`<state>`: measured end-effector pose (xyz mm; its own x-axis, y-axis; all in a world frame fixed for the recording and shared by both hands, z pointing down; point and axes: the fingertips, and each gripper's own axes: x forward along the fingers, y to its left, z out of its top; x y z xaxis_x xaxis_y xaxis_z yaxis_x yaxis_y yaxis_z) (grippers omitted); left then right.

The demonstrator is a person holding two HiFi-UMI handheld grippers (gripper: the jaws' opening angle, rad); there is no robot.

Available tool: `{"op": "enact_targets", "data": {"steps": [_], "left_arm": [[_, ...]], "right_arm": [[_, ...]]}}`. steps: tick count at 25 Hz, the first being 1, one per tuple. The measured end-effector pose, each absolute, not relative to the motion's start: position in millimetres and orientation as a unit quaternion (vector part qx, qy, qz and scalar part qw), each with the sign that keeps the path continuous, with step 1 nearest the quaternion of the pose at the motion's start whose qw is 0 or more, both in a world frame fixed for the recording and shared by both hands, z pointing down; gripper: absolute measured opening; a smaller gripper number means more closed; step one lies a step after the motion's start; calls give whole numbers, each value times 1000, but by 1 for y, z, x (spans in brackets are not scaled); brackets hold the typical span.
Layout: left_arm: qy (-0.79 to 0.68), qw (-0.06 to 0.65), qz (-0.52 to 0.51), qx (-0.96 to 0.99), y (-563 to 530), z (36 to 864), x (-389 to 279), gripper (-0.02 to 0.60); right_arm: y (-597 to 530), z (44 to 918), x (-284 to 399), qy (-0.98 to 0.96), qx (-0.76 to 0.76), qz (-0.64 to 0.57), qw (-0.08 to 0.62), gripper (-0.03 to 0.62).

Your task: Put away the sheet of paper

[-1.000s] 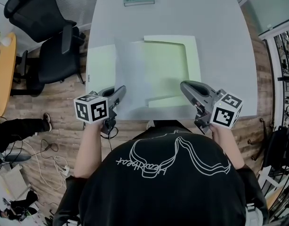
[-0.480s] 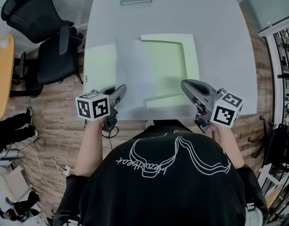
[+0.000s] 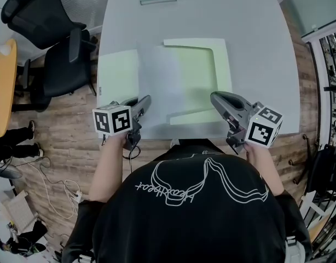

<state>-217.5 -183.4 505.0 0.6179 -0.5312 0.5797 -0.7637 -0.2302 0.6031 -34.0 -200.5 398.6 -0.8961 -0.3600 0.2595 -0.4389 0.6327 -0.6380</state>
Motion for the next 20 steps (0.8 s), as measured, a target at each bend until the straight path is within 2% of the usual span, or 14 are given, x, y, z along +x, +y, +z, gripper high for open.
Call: {"op": "enact_targets", "data": {"steps": [20], "left_arm": [[-382, 485, 127, 776, -196, 523, -186, 11]], "right_arm": [[-208, 405, -30, -893, 237, 379, 53, 9]]}}
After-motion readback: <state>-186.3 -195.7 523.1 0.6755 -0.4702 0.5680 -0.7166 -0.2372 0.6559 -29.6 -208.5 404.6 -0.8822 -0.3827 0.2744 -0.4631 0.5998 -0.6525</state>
